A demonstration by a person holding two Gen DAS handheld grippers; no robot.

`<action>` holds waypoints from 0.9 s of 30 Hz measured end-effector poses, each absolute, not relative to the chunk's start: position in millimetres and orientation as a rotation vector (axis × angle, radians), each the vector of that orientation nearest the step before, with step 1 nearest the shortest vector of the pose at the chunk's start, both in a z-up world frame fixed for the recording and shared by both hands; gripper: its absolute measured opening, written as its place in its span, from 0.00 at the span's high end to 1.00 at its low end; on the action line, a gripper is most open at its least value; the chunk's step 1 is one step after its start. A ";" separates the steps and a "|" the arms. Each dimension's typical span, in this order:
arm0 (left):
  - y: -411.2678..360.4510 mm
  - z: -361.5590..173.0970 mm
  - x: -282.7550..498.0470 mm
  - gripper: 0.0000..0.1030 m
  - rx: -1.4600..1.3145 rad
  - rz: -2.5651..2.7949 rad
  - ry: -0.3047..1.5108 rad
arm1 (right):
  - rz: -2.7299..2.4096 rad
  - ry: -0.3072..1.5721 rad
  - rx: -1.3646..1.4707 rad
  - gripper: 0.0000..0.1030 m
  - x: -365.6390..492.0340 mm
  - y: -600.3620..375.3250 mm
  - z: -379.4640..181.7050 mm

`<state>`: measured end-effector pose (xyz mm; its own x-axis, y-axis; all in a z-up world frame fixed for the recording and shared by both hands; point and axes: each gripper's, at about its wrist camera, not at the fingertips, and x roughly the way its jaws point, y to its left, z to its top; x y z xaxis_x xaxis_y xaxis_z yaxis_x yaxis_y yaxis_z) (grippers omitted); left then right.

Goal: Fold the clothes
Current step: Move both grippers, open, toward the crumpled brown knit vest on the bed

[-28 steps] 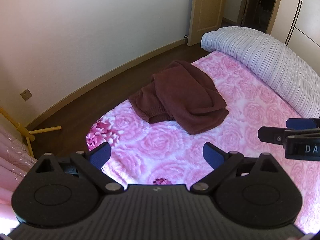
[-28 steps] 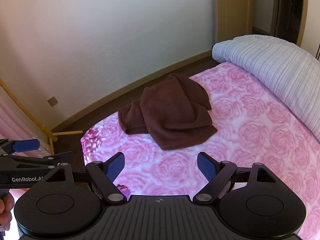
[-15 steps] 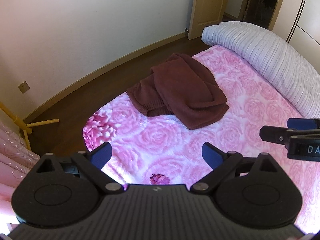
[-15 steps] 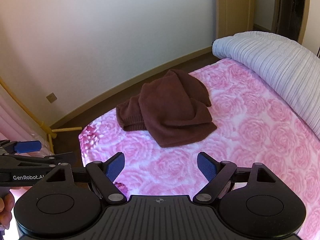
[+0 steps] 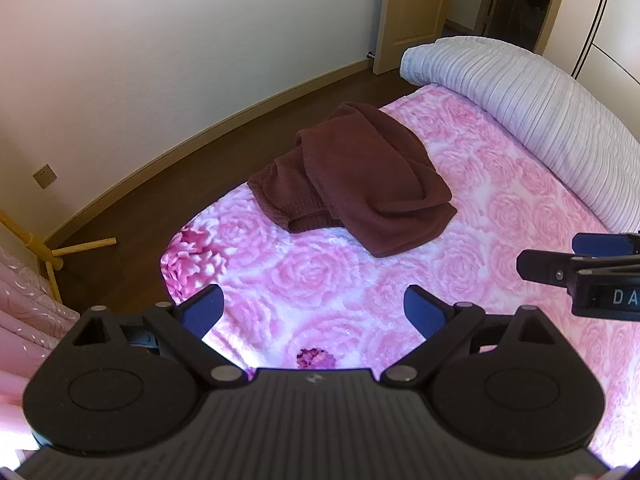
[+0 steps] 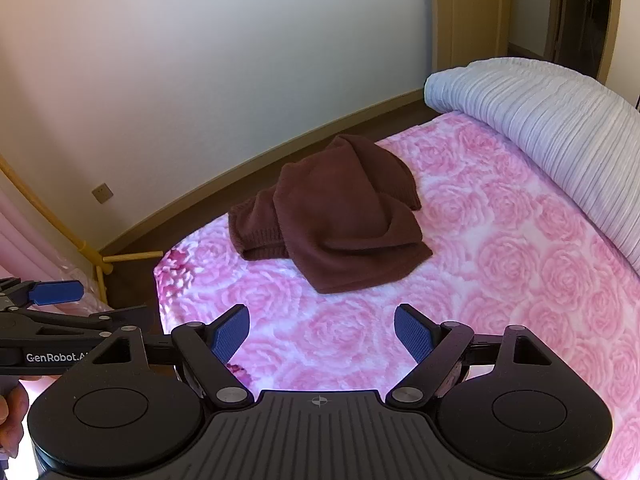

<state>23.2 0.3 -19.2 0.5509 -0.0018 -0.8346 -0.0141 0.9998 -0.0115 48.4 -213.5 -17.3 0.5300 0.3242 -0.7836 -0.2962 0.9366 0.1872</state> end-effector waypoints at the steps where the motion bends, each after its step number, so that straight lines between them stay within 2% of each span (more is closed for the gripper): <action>1: -0.7 -19.7 22.8 0.07 -0.017 0.006 0.988 | 0.369 0.943 0.033 0.20 48.4 -213.8 -17.7; 27: 0.0 -37.5 22.7 0.07 -0.012 0.016 1.041 | 0.382 0.991 0.052 0.20 60.7 -228.7 -37.2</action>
